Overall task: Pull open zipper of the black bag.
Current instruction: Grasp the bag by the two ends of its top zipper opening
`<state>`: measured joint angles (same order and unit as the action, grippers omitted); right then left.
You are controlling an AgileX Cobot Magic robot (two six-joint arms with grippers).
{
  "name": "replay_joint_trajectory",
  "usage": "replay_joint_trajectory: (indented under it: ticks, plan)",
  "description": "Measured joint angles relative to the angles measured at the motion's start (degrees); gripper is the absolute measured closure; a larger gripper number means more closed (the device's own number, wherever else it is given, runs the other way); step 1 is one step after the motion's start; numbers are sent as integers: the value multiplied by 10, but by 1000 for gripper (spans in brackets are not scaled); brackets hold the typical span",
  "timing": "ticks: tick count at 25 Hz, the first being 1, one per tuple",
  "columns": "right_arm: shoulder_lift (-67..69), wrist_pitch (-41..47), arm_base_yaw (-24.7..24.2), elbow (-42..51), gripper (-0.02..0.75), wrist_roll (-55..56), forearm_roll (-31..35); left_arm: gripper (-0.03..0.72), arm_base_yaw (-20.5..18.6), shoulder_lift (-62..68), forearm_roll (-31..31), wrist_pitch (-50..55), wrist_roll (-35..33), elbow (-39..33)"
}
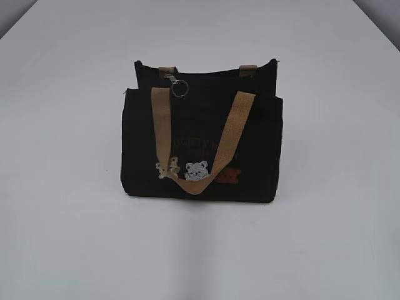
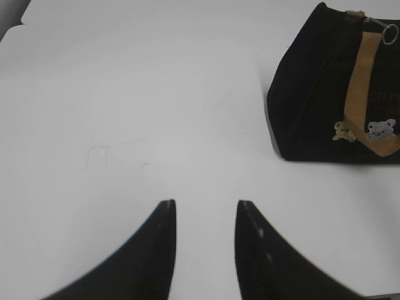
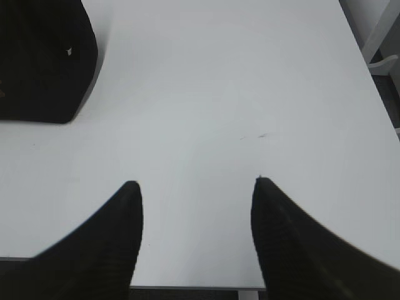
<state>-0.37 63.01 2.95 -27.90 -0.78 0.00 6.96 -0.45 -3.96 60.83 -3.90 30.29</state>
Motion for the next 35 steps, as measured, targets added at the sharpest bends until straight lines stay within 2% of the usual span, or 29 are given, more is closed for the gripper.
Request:
replay_joint_trajectory:
  ticks: [22, 27, 30, 32, 35]
  plan:
    - [0, 0, 0, 0, 303, 0, 0, 442, 0, 0, 0, 0, 0, 0]
    - [0, 0, 0, 0, 303, 0, 0, 440, 0, 11, -30, -4, -13, 1]
    - [0, 0, 0, 0, 303, 0, 0, 400, 0, 68, -85, -24, -90, 8]
    - [0, 0, 0, 0, 303, 0, 0, 355, 0, 125, -146, -71, -185, 11]
    - [0, 0, 0, 0, 303, 0, 0, 304, 0, 221, -268, -182, -359, 11]
